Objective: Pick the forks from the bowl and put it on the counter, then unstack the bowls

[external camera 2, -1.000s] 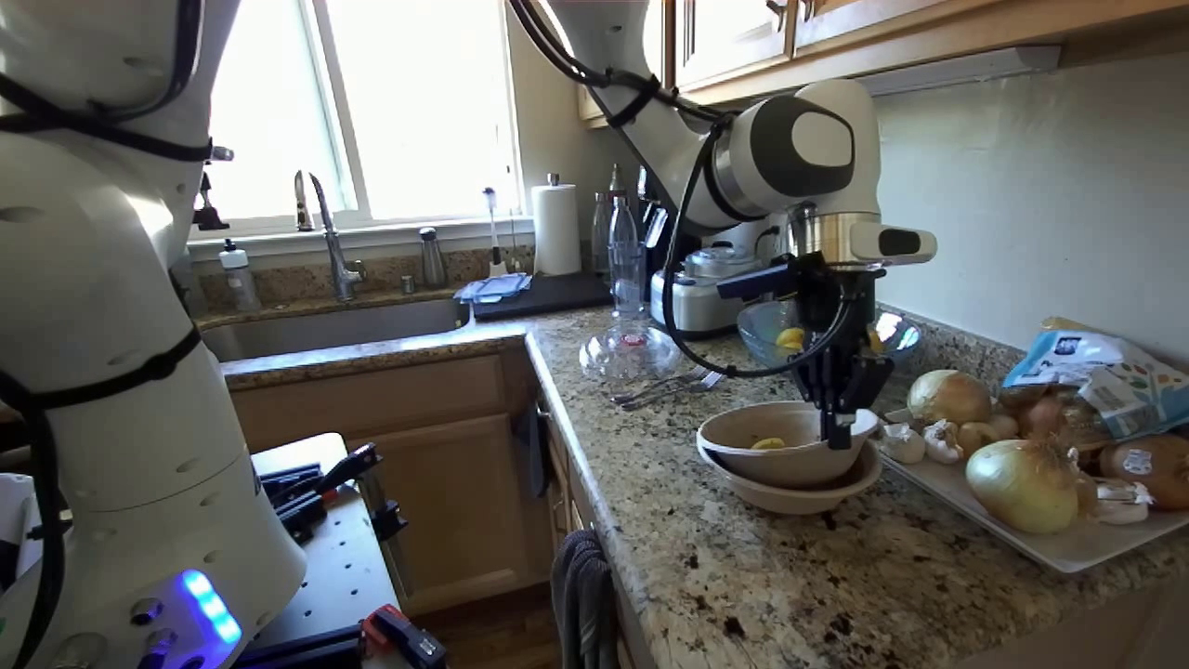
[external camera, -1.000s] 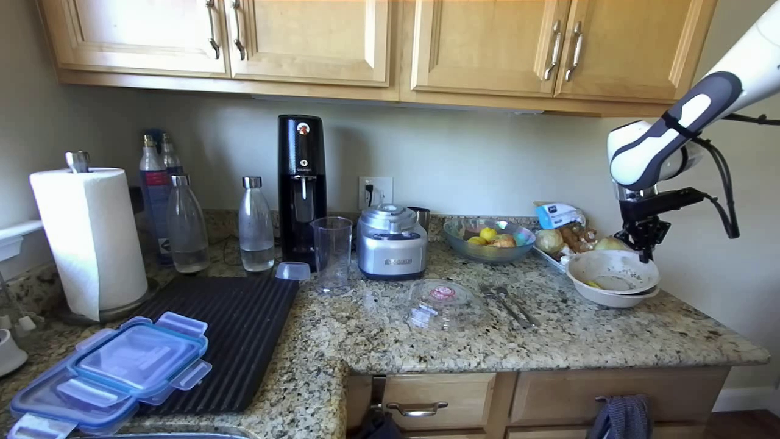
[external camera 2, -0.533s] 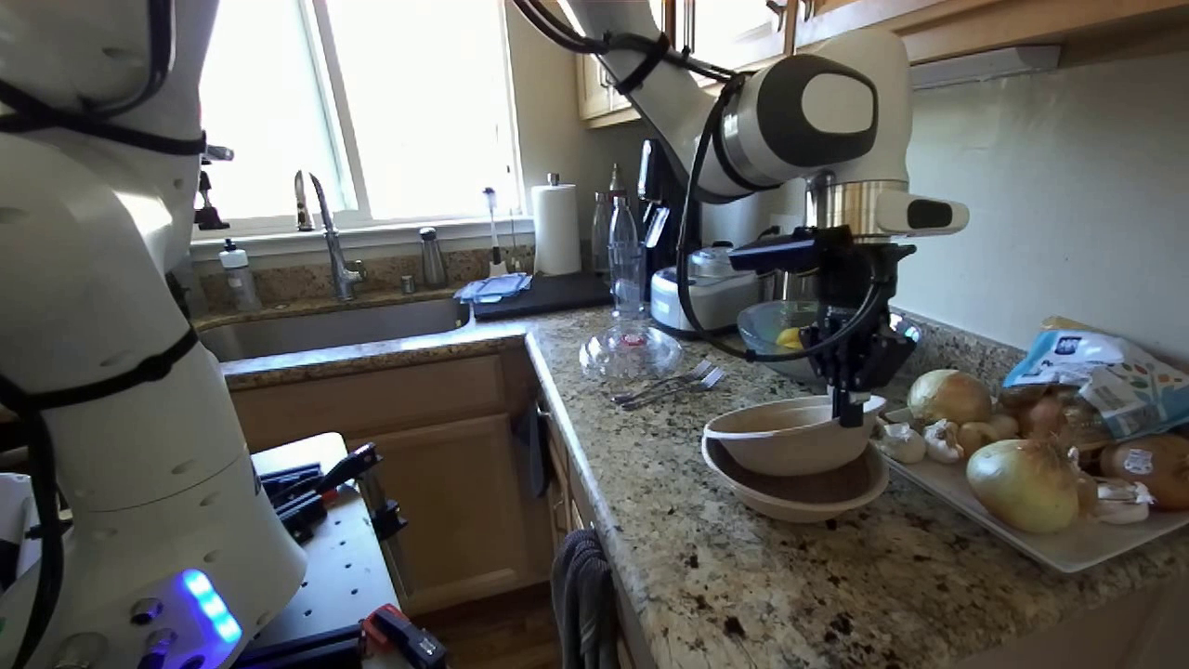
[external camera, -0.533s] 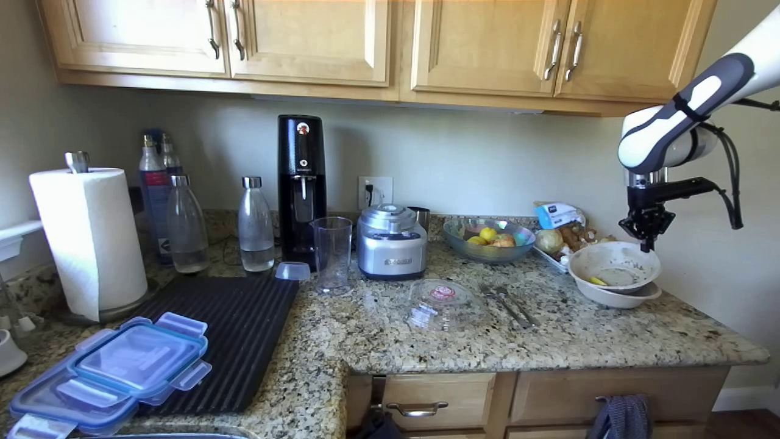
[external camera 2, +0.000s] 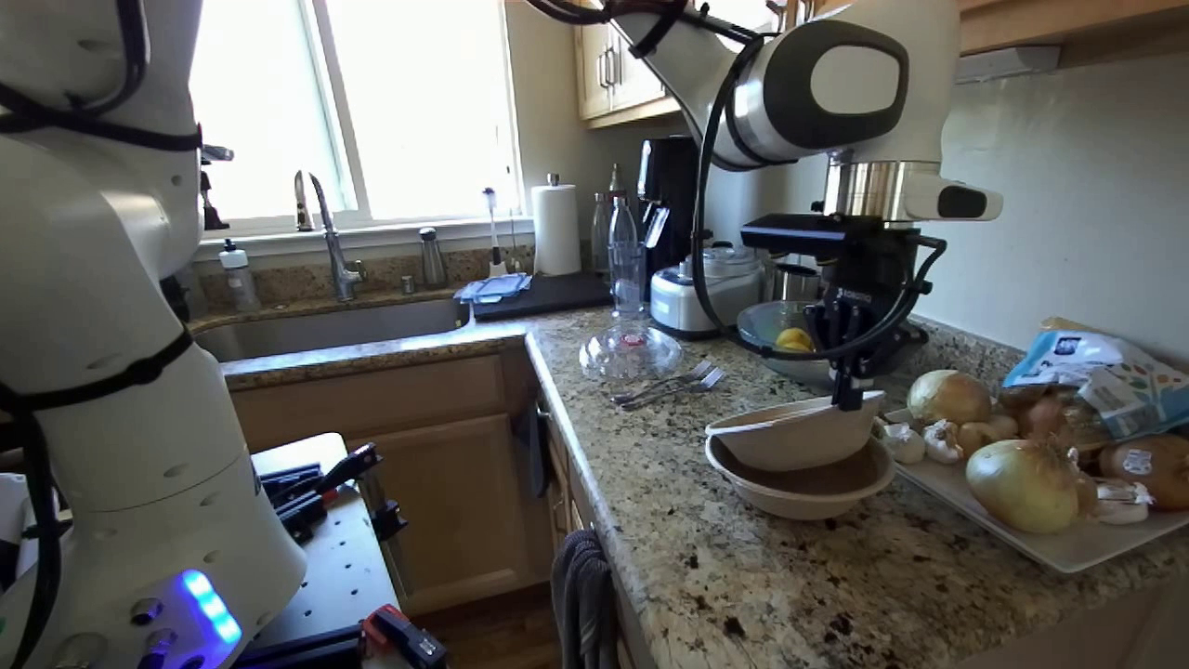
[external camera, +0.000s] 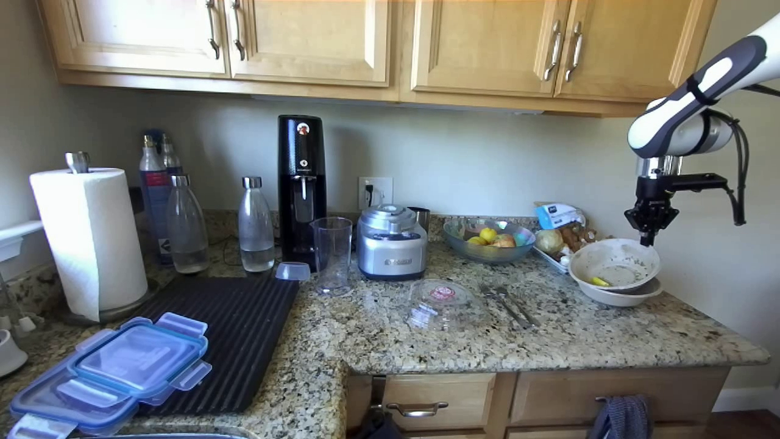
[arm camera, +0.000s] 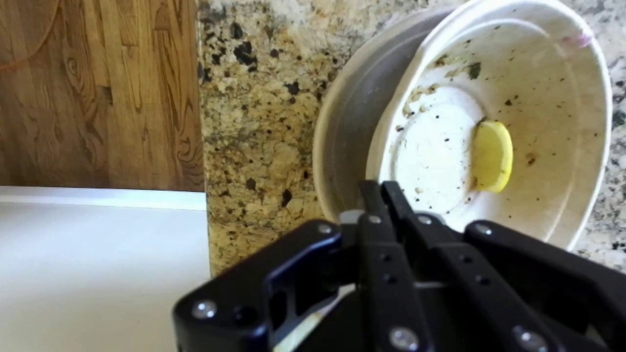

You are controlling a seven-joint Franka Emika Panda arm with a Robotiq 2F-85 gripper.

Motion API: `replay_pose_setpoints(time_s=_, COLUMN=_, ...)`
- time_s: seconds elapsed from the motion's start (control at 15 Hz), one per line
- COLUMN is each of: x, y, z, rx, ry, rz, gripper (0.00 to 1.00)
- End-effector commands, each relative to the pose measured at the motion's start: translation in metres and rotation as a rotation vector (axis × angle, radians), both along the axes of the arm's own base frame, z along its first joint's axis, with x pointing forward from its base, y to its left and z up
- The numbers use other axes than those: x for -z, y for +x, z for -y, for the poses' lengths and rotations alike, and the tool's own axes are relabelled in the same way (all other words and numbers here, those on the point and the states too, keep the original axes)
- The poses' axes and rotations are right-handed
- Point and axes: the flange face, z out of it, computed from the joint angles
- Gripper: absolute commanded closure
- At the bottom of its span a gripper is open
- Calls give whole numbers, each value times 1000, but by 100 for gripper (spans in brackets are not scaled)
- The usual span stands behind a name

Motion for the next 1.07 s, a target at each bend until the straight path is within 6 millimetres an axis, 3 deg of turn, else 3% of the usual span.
replay_pose_setpoints(time_s=0.0, x=-15, y=-9, z=-2, rx=-51, ry=81, rz=8, gripper=94)
replay_pose_setpoints(time_s=0.2, x=-8, y=-10, z=-3, rx=-77, ry=108, rz=-16, gripper=95)
replay_pose_setpoints(time_s=0.8, x=68, y=-30, z=21, rx=18, ry=239, rz=-232, gripper=95)
replay_pose_setpoints(time_s=1.0, x=81, y=-30, z=29, rx=44, ry=262, rz=-249, gripper=95)
